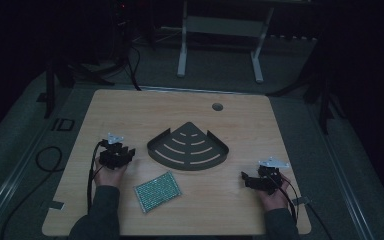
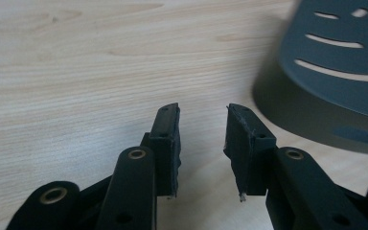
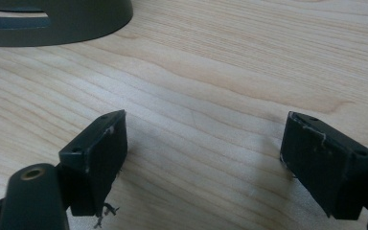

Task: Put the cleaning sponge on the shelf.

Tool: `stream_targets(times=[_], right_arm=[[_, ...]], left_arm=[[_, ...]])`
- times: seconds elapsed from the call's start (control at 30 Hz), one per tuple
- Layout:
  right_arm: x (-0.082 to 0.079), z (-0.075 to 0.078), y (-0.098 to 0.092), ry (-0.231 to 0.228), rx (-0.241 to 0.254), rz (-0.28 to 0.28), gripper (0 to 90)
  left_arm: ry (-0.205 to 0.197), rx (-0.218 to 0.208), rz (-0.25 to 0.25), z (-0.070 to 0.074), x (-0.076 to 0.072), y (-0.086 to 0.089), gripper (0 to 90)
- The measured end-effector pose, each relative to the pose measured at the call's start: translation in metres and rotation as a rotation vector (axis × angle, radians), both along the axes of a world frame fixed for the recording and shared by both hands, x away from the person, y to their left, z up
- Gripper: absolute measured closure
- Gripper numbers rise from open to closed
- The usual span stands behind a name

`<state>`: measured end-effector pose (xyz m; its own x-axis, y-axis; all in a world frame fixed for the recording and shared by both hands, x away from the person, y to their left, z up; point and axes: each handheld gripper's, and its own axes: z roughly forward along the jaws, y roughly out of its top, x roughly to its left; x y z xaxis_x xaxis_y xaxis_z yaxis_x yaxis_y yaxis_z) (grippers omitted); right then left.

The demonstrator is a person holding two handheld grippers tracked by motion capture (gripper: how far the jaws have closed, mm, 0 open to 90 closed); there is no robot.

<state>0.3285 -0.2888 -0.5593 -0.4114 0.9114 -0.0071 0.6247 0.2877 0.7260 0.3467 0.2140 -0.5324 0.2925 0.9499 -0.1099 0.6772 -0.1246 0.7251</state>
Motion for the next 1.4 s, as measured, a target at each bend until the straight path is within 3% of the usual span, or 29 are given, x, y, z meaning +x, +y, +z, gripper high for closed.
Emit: stream_targets(times=[0.1, 0.17, 0.2, 0.43, 0.63, 0.8, 1.13, 1.4], right_arm=[[0.0, 0.0, 0.0, 0.0, 0.0, 0.0, 16.0], [0.0, 0.0, 0.0, 0.0, -0.001, 0.001, 16.0], [0.0, 0.0, 0.0, 0.0, -0.001, 0.001, 15.9], [0.0, 0.0, 0.0, 0.0, -0.001, 0.001, 15.9], [0.0, 0.0, 0.0, 0.0, -0.002, 0.002, 15.9], [0.0, 0.0, 0.0, 0.0, -0.002, 0.002, 15.9], [0.0, 0.0, 0.0, 0.0, -0.002, 0.002, 15.9], [0.0, 0.0, 0.0, 0.0, -0.002, 0.002, 15.9]], left_arm=[[-0.013, 0.005, -0.044, 0.004, -0.009, -0.007, 66.9], [-0.013, 0.005, -0.044, 0.004, -0.009, -0.007, 68.9], [-0.003, -0.003, -0.084, 0.005, -0.016, -0.011, 71.9], [0.033, 0.036, -0.14, 0.006, -0.029, -0.019, 75.6], [0.053, 0.041, -0.236, 0.011, -0.044, -0.037, 82.8], [0.083, 0.038, -0.288, 0.011, -0.052, -0.048, 89.5], [0.117, 0.054, -0.385, 0.008, -0.066, -0.064, 89.9], [0.141, 0.073, -0.411, 0.006, -0.076, -0.072, 89.9]])
